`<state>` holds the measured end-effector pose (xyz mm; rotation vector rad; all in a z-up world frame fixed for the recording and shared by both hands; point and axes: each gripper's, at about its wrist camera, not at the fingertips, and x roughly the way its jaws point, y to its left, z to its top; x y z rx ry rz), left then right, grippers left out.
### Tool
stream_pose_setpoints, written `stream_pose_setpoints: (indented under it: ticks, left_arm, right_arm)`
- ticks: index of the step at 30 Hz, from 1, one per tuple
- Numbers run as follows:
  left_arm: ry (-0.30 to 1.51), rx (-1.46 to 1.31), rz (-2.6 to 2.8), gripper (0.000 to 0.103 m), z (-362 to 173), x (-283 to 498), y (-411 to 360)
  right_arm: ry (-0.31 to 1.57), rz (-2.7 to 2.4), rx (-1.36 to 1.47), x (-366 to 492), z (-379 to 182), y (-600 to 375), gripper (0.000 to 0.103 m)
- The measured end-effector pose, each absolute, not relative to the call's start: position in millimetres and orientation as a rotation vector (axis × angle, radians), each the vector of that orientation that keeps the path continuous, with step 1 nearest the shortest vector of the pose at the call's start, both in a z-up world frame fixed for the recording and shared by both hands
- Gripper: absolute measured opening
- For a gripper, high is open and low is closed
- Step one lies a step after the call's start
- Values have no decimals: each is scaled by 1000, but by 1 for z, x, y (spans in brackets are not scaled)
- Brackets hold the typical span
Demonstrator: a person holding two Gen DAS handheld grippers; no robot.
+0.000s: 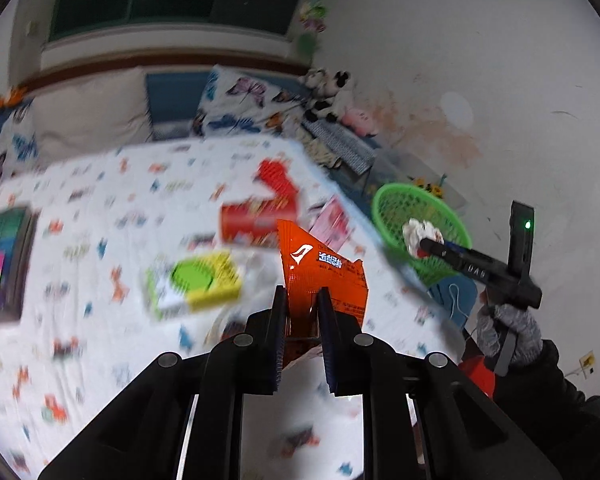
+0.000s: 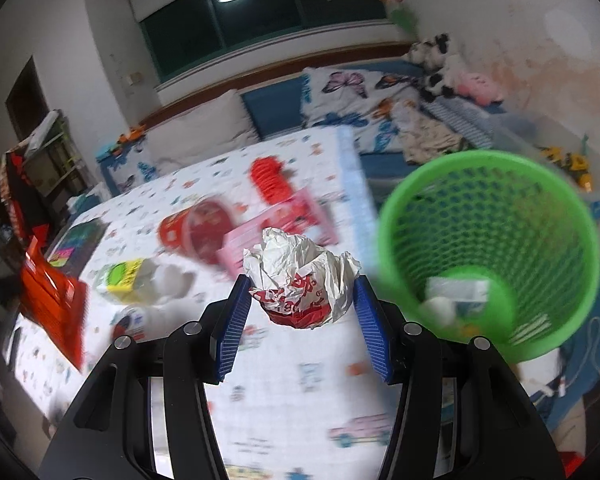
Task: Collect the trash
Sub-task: 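Carry wrapper and snack bag over the green basket and open both tools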
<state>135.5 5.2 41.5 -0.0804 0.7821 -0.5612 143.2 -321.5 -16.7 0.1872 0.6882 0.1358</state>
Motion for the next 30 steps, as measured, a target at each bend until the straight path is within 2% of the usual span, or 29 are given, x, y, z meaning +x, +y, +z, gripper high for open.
stream_pose_setpoints:
  ticks: [9, 16, 30]
  left_arm:
    - [742, 23, -668, 16, 70, 184, -91]
    - [753, 63, -721, 16, 79, 225, -173]
    - [875, 135, -762, 16, 41, 277, -296]
  right_arm:
    - [688, -12, 186, 149, -16, -390, 53]
    - [737, -101, 200, 162, -39, -439, 56]
    - [729, -150, 265, 155, -50, -488, 61]
